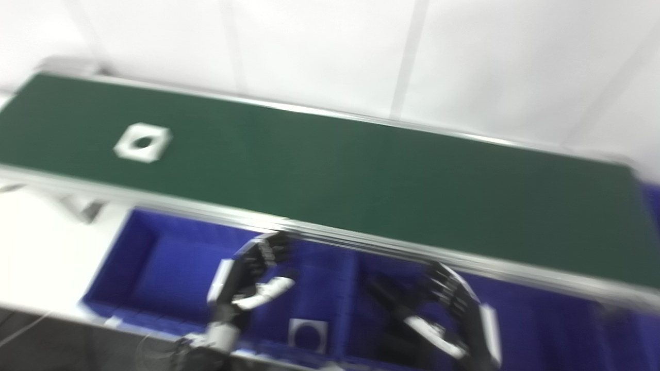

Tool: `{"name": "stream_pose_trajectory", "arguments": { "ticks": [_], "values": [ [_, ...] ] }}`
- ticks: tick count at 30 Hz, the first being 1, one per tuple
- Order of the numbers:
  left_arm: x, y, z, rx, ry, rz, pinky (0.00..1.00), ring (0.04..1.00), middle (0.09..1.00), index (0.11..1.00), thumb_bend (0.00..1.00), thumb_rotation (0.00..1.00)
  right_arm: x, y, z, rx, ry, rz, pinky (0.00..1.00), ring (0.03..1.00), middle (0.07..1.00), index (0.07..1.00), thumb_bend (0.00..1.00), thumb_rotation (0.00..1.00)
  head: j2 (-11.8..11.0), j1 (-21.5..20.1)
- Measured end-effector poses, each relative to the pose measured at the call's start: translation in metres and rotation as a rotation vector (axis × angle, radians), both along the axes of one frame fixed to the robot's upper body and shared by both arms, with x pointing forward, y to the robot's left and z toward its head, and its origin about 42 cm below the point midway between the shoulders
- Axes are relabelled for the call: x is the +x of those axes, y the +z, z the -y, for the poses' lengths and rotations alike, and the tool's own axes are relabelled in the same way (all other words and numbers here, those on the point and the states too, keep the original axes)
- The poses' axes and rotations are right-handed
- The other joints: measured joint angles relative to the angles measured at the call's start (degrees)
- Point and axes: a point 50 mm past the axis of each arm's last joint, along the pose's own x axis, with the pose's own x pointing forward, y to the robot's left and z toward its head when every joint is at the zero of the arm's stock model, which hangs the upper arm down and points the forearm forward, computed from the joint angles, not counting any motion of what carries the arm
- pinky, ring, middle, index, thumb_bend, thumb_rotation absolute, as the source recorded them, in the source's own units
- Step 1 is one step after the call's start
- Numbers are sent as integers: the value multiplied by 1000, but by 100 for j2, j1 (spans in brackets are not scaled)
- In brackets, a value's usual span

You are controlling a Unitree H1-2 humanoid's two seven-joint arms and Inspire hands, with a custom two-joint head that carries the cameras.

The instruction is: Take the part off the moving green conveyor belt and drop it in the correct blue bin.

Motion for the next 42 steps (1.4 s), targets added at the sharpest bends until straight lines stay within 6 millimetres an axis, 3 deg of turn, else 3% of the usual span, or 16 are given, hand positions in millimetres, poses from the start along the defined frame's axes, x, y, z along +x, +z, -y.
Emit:
{"name": "stream_pose_trajectory", "arguments": {
  "ticks": [1,2,6,16,21,27,32,38,42],
  "values": [
    [-1,-2,3,0,1,-9,744,733,747,734,554,0,-2,-4,3,4,-3,-15,637,731,777,778,618,88,-263,291],
    [-2,-5,7,-4,4,-21,747,735,746,732,556,0,-4,-8,6,7,-5,-32,640,733,780,781,613,91,-388,415],
    [-4,-12,20,-23,8,-52,733,721,734,718,580,0,-8,-19,16,29,-25,-81,652,747,794,780,582,81,-731,732],
    [4,-9,21,-17,30,-39,718,702,713,693,647,0,3,-26,19,55,-31,-99,676,765,796,773,523,0,-1056,952],
    [9,-1,16,-19,56,-2,711,685,701,684,684,0,2,-26,21,55,-35,-101,667,763,798,776,497,0,-961,935],
    [25,38,-4,-33,115,161,606,620,652,670,659,0,2,-26,21,53,-35,-101,662,761,793,765,510,2,-855,874],
    [32,78,-17,15,133,314,607,620,659,677,619,22,2,-26,22,54,-38,-100,639,745,784,760,518,32,-750,882],
    [37,103,-38,93,87,408,587,615,682,710,611,99,3,-25,18,69,-30,-96,613,729,772,755,537,119,-556,681],
    [55,123,-60,124,50,486,593,603,687,709,640,104,6,-23,13,73,-25,-87,611,727,769,756,538,97,-486,601]
  ]
}}
